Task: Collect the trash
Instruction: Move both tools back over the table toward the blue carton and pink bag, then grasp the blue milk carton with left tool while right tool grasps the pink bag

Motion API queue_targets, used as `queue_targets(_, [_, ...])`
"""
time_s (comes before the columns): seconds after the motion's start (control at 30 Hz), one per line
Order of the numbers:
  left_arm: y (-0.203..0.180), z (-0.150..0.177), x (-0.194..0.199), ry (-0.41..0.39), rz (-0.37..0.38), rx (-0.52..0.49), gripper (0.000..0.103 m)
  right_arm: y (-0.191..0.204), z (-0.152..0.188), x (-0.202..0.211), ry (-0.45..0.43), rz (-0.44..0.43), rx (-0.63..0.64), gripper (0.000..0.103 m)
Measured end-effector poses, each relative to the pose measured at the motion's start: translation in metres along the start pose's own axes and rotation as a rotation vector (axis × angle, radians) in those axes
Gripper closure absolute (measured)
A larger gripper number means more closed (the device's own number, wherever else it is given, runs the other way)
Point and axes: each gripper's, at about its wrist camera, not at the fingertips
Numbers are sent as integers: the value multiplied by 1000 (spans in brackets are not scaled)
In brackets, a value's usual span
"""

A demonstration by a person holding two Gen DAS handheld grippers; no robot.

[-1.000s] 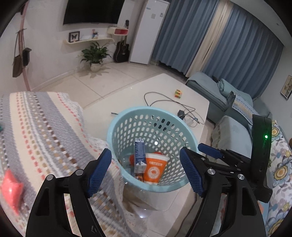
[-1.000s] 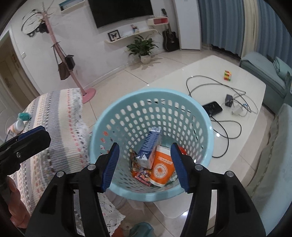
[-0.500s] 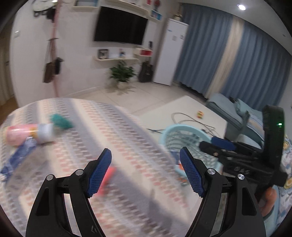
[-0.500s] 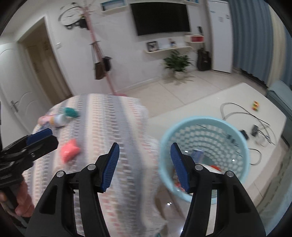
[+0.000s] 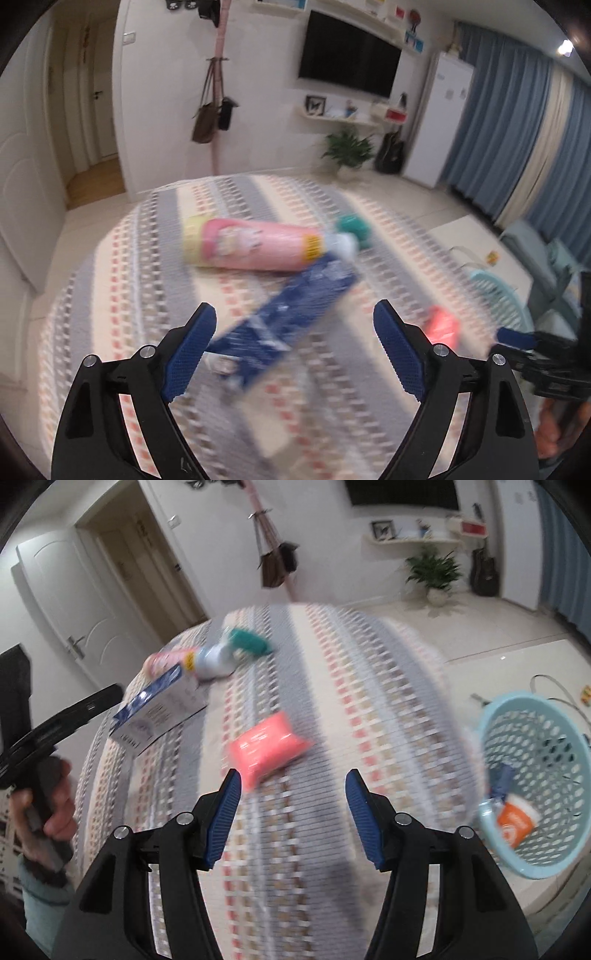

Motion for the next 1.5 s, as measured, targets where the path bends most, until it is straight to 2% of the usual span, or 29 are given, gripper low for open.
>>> queue_targets(0.07, [13, 3, -10, 32, 9, -5, 18, 9, 3, -13, 29, -22, -5, 33])
queue_targets(0.13, [20, 3, -20, 66, 49, 4, 18, 13, 6, -24, 53, -42, -11, 33])
queue_targets(0.27, [17, 3, -35, 109, 78, -29, 18, 20, 9, -42, 90, -23, 7, 33])
queue_targets(0.37, [8, 4, -42, 127, 91, -75, 20, 27, 7, -47, 75, 7, 43, 33])
queue_targets(0.4, [4, 3, -44, 130, 85, -90, 25, 27, 7, -47, 72, 14, 48, 33])
queue_targets(0.43, [1, 4, -45, 136, 85, -98, 35, 28, 6, -49, 67, 23, 54, 33])
queue_targets(0.53, [-4, 9, -54, 173, 76, -100, 41, 31, 2, -54, 58, 35, 56, 33])
queue_targets(0.77, [-13, 15, -64, 185, 58, -104, 42, 45, -5, -66, 24, 57, 93, 33])
queue_targets(0.83, [-15, 16, -67, 186, 57, -102, 51, 50, -4, -67, 19, 50, 119, 33])
queue_targets(0.9, [-14, 16, -67, 183, 60, -92, 53, 52, -4, -68, 16, 48, 129, 33])
queue_targets(1.0, [-14, 17, -62, 170, 76, -75, 64, 49, -4, -67, 20, 45, 112, 33])
queue_targets(1.17, [-17, 21, -42, 129, 82, -51, 71, 51, 4, -62, 29, 86, 119, 33])
queue_targets(1.23, [-18, 22, -35, 111, 80, -41, 71, 54, 7, -62, 20, 108, 137, 40])
queue_targets(1.27, [-20, 22, -31, 104, 80, -39, 71, 54, 7, -62, 15, 125, 143, 49])
queue_targets(1.3, [-21, 22, -26, 94, 81, -37, 71, 53, 7, -61, 11, 141, 146, 54])
queue_targets(1.47, [-31, 20, -2, 46, 108, -37, 71, 48, 6, -51, -26, 122, 139, 61])
queue_targets(1.5, [-34, 17, 2, 36, 117, -35, 71, 49, 5, -47, -41, 120, 143, 70])
Point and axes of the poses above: each gripper's, at about its wrist camera, not at the fingertips, and x roughly against the way its jaws point, y to its left, z to its underside, and after that the axes turned 8 degrees about -y, right-handed
